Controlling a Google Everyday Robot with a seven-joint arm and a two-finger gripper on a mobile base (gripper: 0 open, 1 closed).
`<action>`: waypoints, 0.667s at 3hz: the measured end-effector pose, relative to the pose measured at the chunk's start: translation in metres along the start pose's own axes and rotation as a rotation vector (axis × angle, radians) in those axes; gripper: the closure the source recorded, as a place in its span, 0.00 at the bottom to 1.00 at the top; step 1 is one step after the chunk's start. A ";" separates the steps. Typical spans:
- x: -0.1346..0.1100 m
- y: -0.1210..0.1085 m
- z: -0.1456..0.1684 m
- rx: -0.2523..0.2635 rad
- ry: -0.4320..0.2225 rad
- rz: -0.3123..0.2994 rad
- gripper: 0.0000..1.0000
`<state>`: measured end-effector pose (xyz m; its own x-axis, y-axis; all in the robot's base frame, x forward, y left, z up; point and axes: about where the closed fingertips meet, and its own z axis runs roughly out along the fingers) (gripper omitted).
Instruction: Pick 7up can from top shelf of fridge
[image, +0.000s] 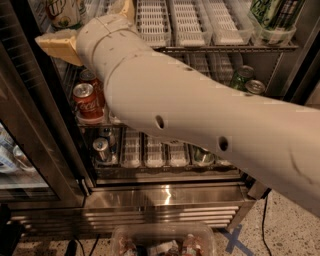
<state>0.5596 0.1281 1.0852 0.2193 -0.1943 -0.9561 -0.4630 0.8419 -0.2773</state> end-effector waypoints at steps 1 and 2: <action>0.010 0.024 -0.006 0.016 0.027 0.018 0.00; 0.008 0.040 -0.004 0.037 0.032 0.018 0.10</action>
Offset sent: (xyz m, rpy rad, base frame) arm -0.0215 0.0500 -0.0260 0.0081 0.0410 -0.0746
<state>0.5400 0.1581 1.0663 0.1835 -0.1949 -0.9635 -0.4342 0.8633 -0.2573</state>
